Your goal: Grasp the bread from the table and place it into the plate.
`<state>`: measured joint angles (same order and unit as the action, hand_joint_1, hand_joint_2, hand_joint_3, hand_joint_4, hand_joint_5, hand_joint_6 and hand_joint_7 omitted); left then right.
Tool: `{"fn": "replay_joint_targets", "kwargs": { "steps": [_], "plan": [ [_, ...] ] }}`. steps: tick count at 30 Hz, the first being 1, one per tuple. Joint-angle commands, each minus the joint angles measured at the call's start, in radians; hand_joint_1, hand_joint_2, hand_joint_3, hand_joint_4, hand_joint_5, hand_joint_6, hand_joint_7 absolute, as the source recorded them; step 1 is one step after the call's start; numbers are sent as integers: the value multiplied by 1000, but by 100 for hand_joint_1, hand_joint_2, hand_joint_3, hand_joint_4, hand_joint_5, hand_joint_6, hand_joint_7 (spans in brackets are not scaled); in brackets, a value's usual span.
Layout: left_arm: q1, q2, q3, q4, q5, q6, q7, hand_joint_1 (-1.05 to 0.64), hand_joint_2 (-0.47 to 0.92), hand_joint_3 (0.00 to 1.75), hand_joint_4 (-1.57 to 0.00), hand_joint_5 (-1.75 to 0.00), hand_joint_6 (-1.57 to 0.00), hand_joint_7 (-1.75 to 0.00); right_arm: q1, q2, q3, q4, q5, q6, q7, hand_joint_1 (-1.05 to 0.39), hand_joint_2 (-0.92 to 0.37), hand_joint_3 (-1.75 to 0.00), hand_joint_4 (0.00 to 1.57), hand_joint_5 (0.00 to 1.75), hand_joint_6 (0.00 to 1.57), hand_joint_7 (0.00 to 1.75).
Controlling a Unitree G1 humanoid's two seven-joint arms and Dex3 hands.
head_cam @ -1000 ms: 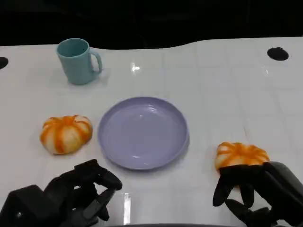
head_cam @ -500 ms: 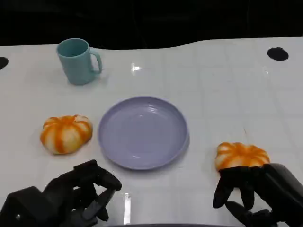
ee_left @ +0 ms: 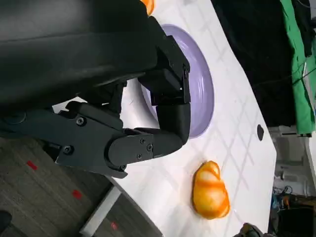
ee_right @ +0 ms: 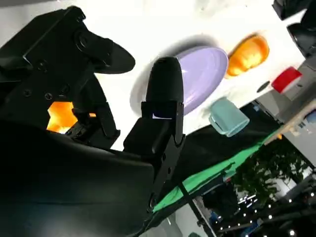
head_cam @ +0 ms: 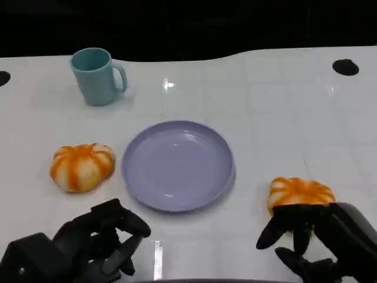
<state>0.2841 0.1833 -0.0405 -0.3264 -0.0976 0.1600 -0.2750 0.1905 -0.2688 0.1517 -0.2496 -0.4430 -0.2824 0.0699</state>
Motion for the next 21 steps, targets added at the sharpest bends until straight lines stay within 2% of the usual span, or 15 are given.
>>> {"fn": "replay_joint_targets", "kwargs": {
  "steps": [1,6,8,10,15,21],
  "plan": [
    [4,20,15,-3,-7,2,-11,-41,92,49,-62,-175,-58,-135,12,3,-17,-69,-46,56,-15,-14,-45,-77,64,117,70,66],
    [-2,20,13,1,-6,1,-9,-41,92,48,-61,-175,-57,-135,12,-6,-15,-137,-138,133,-4,-27,-67,-33,49,92,58,45],
    [-3,21,12,1,-3,1,-9,-41,92,48,-61,-175,-57,-135,12,-14,-15,-160,-168,164,11,-28,-70,-26,46,89,56,41],
    [-5,20,12,1,-4,4,-9,-41,92,49,-61,-175,-57,-135,11,-32,-21,-196,-220,203,36,-29,-73,-14,28,79,48,31],
    [-8,13,7,-7,-3,16,0,-42,92,48,-63,-175,-57,-136,7,-56,-29,-259,-309,270,80,-36,-75,-4,9,68,37,18],
    [-8,11,0,-29,-1,41,3,-41,92,48,-63,-175,-57,-136,-5,-75,-26,-316,-381,332,165,-43,-77,-1,0,59,31,11]
  ]
}}
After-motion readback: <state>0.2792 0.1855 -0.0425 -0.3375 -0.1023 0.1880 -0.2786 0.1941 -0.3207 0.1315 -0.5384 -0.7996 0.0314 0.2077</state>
